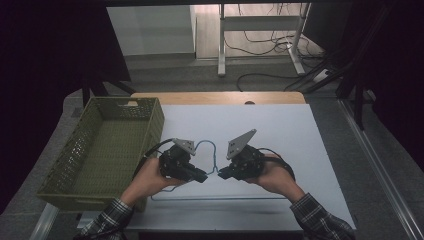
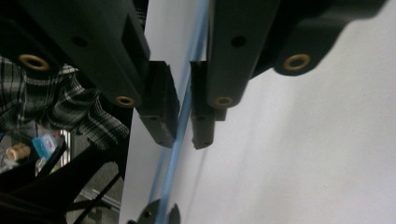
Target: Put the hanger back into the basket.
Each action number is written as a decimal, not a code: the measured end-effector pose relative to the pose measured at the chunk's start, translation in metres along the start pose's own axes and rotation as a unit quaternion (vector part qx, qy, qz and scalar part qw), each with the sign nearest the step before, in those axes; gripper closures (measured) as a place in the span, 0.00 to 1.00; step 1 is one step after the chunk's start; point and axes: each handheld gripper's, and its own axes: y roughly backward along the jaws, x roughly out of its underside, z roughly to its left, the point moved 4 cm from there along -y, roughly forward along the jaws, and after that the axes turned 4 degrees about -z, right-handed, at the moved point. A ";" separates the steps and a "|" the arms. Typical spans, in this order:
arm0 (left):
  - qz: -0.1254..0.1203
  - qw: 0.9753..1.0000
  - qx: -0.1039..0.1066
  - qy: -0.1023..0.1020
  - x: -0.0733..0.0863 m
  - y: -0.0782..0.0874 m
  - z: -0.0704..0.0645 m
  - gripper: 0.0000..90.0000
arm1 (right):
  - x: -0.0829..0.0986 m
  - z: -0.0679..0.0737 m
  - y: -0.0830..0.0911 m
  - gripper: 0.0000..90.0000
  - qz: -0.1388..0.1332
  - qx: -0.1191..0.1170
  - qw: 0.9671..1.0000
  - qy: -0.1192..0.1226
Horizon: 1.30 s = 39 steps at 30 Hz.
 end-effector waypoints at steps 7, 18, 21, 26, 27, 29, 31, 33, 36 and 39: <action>-0.028 1.000 -0.003 0.005 -0.001 0.007 -0.006 0.97 | 0.000 -0.003 0.001 0.92 -0.011 0.006 1.000 -0.014; -0.088 0.994 -0.055 0.044 -0.003 0.043 -0.004 0.97 | 0.005 -0.004 0.042 0.45 -0.056 0.084 0.993 -0.059; -0.099 0.991 -0.077 0.051 0.000 0.058 -0.002 0.97 | 0.009 -0.003 0.054 0.35 -0.066 0.098 0.990 -0.073; -0.130 0.982 -0.120 0.071 0.013 0.093 0.003 0.97 | 0.018 -0.004 0.065 0.21 -0.081 0.124 0.984 -0.098; -0.135 0.980 -0.123 0.077 0.015 0.099 0.005 0.97 | 0.021 -0.003 0.067 0.18 -0.085 0.130 0.982 -0.107; -0.143 0.977 -0.130 0.084 0.019 0.109 0.007 0.97 | 0.026 -0.003 0.069 0.14 -0.092 0.143 0.978 -0.124; -0.152 0.974 -0.144 0.085 0.023 0.121 0.009 0.97 | 0.032 -0.002 0.071 0.10 -0.097 0.150 0.974 -0.136; -0.153 0.971 -0.163 0.086 0.027 0.133 0.012 0.97 | 0.037 0.000 0.072 0.08 -0.101 0.156 0.972 -0.146; -0.162 0.966 -0.178 0.095 0.031 0.149 0.016 0.97 | 0.044 0.003 0.075 0.06 -0.105 0.162 0.969 -0.156; -0.175 0.960 -0.192 0.102 0.036 0.167 0.019 0.97 | 0.054 0.006 0.076 0.06 -0.115 0.159 0.965 -0.172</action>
